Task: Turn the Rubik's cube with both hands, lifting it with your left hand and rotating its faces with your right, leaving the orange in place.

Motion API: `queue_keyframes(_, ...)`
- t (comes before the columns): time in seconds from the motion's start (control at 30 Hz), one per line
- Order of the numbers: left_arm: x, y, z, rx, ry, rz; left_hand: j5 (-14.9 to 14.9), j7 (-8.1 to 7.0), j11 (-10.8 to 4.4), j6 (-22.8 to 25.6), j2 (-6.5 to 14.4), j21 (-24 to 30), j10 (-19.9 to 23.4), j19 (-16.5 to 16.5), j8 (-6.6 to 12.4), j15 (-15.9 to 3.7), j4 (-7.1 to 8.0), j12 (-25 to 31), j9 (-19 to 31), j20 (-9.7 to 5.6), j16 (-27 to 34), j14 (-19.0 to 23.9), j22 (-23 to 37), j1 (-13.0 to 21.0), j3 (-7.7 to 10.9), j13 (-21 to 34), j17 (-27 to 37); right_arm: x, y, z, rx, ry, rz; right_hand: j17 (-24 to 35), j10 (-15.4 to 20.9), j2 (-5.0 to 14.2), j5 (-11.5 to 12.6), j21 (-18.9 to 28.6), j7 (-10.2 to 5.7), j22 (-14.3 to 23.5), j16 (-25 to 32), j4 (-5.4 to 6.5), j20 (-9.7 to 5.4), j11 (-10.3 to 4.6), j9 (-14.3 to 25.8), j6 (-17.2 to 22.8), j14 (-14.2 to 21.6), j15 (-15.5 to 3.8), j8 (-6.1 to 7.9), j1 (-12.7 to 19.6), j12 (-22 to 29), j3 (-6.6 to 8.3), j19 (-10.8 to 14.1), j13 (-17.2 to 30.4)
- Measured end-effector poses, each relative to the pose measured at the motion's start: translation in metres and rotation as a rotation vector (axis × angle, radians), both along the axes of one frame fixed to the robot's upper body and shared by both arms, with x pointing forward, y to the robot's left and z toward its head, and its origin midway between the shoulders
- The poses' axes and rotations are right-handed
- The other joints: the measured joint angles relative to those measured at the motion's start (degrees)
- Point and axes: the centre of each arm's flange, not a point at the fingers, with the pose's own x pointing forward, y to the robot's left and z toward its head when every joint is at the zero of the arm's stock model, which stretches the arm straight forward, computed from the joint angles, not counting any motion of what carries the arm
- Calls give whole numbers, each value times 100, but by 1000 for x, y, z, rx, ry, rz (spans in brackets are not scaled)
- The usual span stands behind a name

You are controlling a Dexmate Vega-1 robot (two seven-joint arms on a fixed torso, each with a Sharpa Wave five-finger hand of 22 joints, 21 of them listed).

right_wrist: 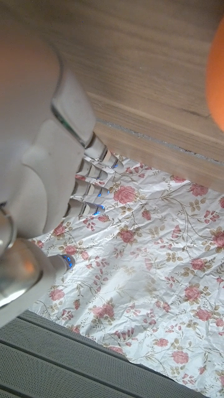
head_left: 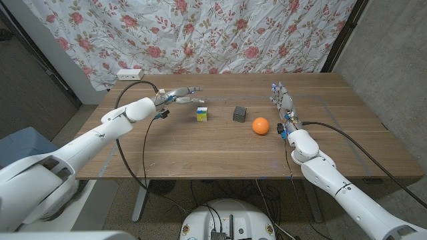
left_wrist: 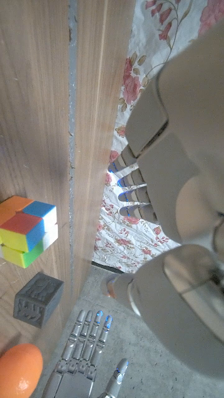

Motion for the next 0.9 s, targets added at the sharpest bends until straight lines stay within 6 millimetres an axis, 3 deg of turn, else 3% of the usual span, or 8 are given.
queue_keyframes(0.17,4,-7,-13,-112,23,-23,0,-13,-23,114,207,4,86,118,0,3,61,39,0,-10,0,107,0,-150,61,0,0,0,4,1,-3,3,16,0,0,0,0,0,1,0,0,0,1,0,0,-1,1,1,0,0,0,0,1,0)
queue_keyframes(0.37,9,-7,-21,-194,59,-29,27,-90,-166,442,464,164,408,744,41,-141,161,84,0,-2,44,537,0,-414,230,5,-1,-7,20,9,-37,3,33,0,-1,0,0,0,18,5,0,17,105,-1,0,-44,54,51,0,0,0,17,106,0)
queue_keyframes(0.43,10,-5,-21,-206,75,-25,43,-48,-162,480,460,115,411,762,41,-8,191,84,0,58,21,536,0,-594,357,11,-1,-10,28,10,-50,0,50,8,-32,0,0,0,175,13,0,90,166,-33,8,-130,86,104,0,0,0,25,81,9)
queue_keyframes(0.47,17,-11,-51,-250,149,-26,70,5,-126,534,441,74,478,739,41,70,179,84,0,101,16,550,0,-631,438,6,-6,-10,28,9,-48,1,51,7,46,2,13,3,341,14,24,102,176,-31,13,-4,88,166,45,2,14,41,72,12)
queue_keyframes(0.5,19,-11,-57,-270,167,-26,71,41,-136,569,435,48,543,732,41,83,142,84,0,101,9,554,0,-647,524,2,-11,5,28,-17,-78,141,4,3,200,49,40,30,366,14,76,78,181,3,14,150,196,137,86,51,52,63,113,12)
queue_keyframes(0.57,22,-9,-60,-317,185,-29,71,60,-168,540,416,28,570,723,-4,-42,192,62,0,-56,-5,524,0,-916,612,-1,-5,8,25,-33,-63,184,-17,-1,308,91,53,67,348,13,138,9,145,40,3,246,355,101,71,92,61,57,332,12)
queue_keyframes(0.73,27,-7,-40,-425,156,-71,71,44,-218,525,301,28,519,780,-4,-202,380,35,1,-331,-28,445,-1,-1268,696,-1,0,10,8,-36,-2,193,-31,15,157,5,23,43,389,13,121,138,143,-16,13,-103,345,77,-48,5,-23,-76,412,12)
queue_keyframes(0.9,30,-7,-16,-546,106,-133,71,58,-194,610,299,28,543,798,19,-206,394,35,1,-349,-28,449,-1,-1270,761,-1,-15,4,-7,-18,70,112,-14,42,142,8,23,39,399,13,106,199,90,-1,1,-156,290,71,-48,5,-22,-86,358,12)
